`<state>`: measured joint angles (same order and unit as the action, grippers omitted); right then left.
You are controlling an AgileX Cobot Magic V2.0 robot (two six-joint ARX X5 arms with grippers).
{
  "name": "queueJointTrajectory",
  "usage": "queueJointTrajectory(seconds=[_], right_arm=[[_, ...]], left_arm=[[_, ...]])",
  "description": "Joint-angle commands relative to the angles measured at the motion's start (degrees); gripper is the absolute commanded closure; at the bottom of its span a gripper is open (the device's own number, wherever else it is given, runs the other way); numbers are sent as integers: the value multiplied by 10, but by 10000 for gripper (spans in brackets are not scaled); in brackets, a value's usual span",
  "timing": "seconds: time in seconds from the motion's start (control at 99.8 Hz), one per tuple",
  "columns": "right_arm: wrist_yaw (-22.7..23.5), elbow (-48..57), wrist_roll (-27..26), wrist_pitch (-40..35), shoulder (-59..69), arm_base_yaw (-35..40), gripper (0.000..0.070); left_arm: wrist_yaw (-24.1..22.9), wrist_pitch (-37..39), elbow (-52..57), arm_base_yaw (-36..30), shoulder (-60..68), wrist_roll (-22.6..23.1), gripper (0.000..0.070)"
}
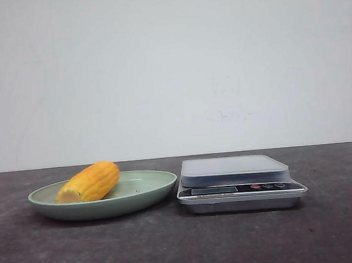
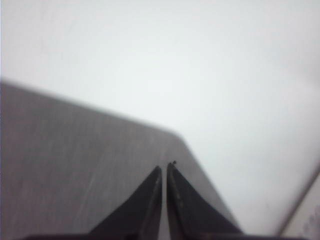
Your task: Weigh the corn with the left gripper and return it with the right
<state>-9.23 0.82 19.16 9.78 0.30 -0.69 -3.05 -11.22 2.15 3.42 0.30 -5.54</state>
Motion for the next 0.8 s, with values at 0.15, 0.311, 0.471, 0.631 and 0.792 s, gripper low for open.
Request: queueJointTrajectory(seconds=[0.15,0.311,0.471,0.631,0.792], right_arm=[[35,0,-251,64,-1,1,690],[32,0,-293,23,-1,1,693],[41,16,-355,-20,0,1,696],[82,88,-394,-122,39,2,695],[115,200,-409,-161,153,2,597]], left_arm=[[1,9,-9,1,-1,-3,684],[1,10,-9,1,-1,-2,684],[-12,30,-6,1,-1,-39,688],[3,10,68,0,20,-148,685],[18,6,208,0,126,-173,685]])
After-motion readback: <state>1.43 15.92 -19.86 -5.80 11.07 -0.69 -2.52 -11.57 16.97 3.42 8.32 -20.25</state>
